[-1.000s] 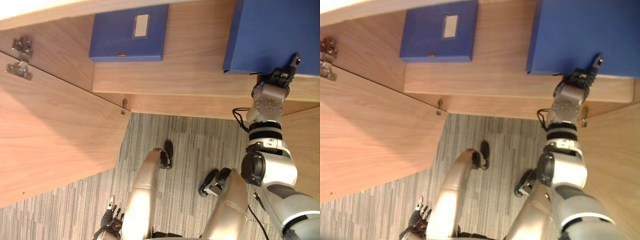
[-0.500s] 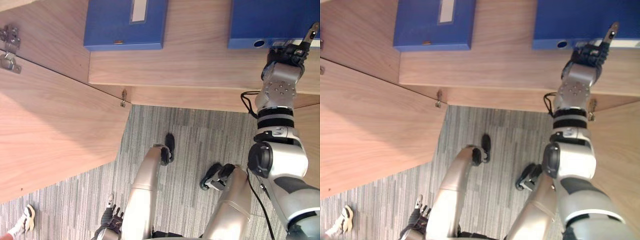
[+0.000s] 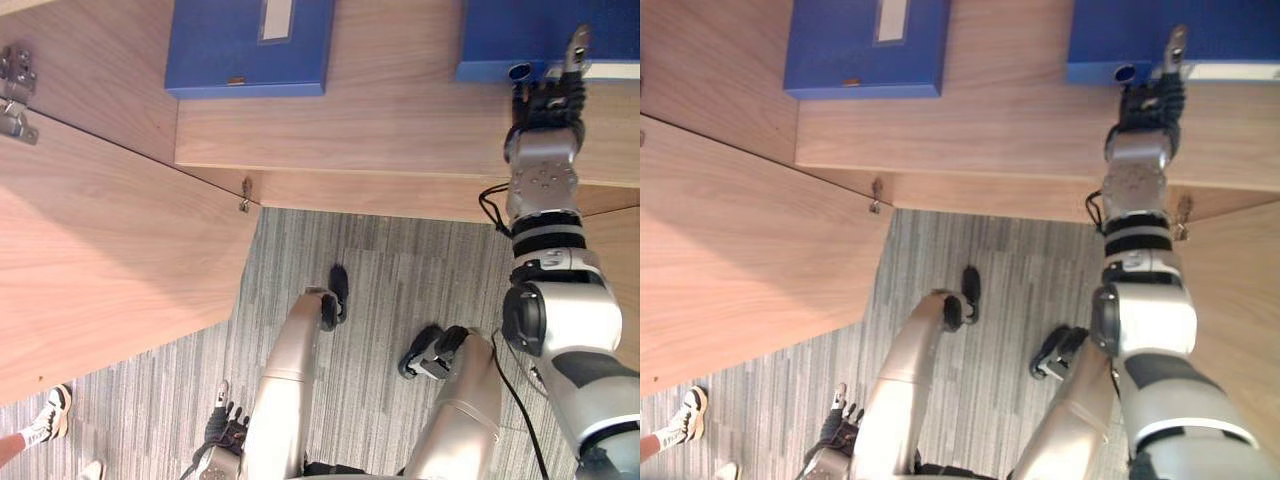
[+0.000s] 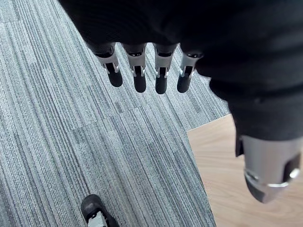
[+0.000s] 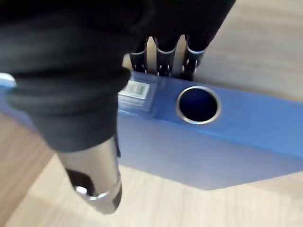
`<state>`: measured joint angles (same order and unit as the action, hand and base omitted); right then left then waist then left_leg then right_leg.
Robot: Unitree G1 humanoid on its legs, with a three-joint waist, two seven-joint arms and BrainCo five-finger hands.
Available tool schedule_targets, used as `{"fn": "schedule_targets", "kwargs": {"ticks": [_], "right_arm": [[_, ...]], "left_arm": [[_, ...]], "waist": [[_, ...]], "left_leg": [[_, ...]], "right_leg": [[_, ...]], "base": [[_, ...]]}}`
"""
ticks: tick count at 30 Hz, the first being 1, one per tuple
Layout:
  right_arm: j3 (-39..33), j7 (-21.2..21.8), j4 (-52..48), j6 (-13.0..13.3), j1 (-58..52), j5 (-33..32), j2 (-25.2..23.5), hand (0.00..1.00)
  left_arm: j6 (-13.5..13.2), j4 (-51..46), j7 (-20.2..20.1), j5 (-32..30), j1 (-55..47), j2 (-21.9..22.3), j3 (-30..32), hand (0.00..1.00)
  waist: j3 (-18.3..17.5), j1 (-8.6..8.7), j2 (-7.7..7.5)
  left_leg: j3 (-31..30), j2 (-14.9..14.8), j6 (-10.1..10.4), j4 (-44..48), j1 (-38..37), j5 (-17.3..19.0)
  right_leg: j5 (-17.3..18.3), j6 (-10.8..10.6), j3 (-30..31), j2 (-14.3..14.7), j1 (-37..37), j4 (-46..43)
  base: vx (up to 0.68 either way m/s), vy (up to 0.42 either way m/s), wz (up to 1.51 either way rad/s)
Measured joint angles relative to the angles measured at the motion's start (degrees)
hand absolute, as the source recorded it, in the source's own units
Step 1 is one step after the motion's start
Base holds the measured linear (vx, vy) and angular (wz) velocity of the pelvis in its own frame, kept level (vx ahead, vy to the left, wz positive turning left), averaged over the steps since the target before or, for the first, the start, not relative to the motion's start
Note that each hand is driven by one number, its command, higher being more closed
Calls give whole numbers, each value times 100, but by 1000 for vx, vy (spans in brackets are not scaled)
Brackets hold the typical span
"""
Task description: Walk over to the cabinet, pick up the folder, carry it to the office cabinet, place the folder inside the office cabinet, then close the office cabinet door
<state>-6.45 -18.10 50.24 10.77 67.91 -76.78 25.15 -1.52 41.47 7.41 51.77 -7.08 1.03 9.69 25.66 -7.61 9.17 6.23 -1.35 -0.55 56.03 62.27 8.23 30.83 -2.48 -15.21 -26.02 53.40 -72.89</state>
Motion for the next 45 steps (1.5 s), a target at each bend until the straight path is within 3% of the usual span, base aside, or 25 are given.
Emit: {"fn": "schedule_targets", "kwargs": {"ticks": [5,7,11,13,18,21,24,28,32,35,40,45], "right_arm": [[186,9,315,38,11,-83,-160,0],[529,15,523,-108,54,76,-161,0],[1796,266,1313,-853,344,1404,-118,0],[2622,474,1698,-1225,508,2477,-91,0],[3578,928,2145,-1471,670,3572,104,0],[3786,1366,2136,-1658,641,4593,275,0],[3774,1690,1995,-1791,476,5165,395,0],[3755,1936,1914,-1847,314,5352,526,0],[3757,2022,1911,-1875,276,5614,678,0],[3756,2047,1865,-1885,276,6099,786,0],[3670,2047,1280,-1887,154,7466,831,0],[3471,2123,326,-1747,-486,8101,714,0]], "left_arm": [[1,124,39,-1,167,4,265,0],[2,123,50,-45,201,2,340,0],[9,57,39,-186,207,-38,407,0],[9,-67,10,-225,209,-113,528,0],[-1,-152,-108,-229,209,-305,765,0],[-1,-141,-231,-233,208,-357,856,0],[-4,-137,-309,-237,209,-375,985,0],[-7,-102,-460,-250,209,-431,991,0],[-10,-48,-542,-249,210,-478,1074,0],[-16,-13,-586,-248,211,-513,1228,0],[-44,73,-665,-243,211,-555,1233,0],[-95,114,-722,-228,207,-555,1263,0]], "waist": [[7,62,-29],[6,93,-38],[-19,176,-94],[-50,190,-147],[-103,174,-247],[-111,178,-278],[-141,185,-352],[-163,207,-459],[-156,231,-535],[-158,247,-593],[-155,304,-630],[-158,352,-673]], "left_leg": [[15,8,40,-164,-138,-59],[13,5,63,-368,-264,-157],[5,-13,87,-1066,-656,-451],[-5,-8,75,-1423,-838,-623],[-69,23,86,-1950,-1089,-851],[-105,44,109,-2407,-1308,-1064],[-139,65,141,-2992,-1594,-1344],[-181,70,180,-3950,-2030,-1792],[-208,70,196,-4380,-2277,-1974],[-186,68,201,-4601,-2368,-2064],[-80,18,208,-4923,-2548,-2169],[66,-108,237,-5231,-2799,-2239]], "right_leg": [[-15,-15,-16,10,-96,99],[-83,-11,-57,53,-188,257],[-365,136,-220,212,-500,850],[-485,177,-335,256,-667,1137],[-642,200,-512,343,-907,1555],[-774,218,-649,402,-1100,1888],[-926,228,-774,491,-1294,2262],[-1131,253,-940,623,-1536,2771],[-1206,240,-1015,693,-1688,3004],[-1237,233,-1016,721,-1702,3100],[-1323,230,-979,805,-1748,3290],[-1474,228,-908,1009,-1893,3633]], "base": [[3,-51,0],[9,-59,-3],[20,-49,-6],[27,-32,0],[34,-19,6],[28,-7,6],[40,-25,6],[68,-40,3],[76,-80,2],[74,-101,-3],[57,-106,-11],[51,-101,-20]]}}
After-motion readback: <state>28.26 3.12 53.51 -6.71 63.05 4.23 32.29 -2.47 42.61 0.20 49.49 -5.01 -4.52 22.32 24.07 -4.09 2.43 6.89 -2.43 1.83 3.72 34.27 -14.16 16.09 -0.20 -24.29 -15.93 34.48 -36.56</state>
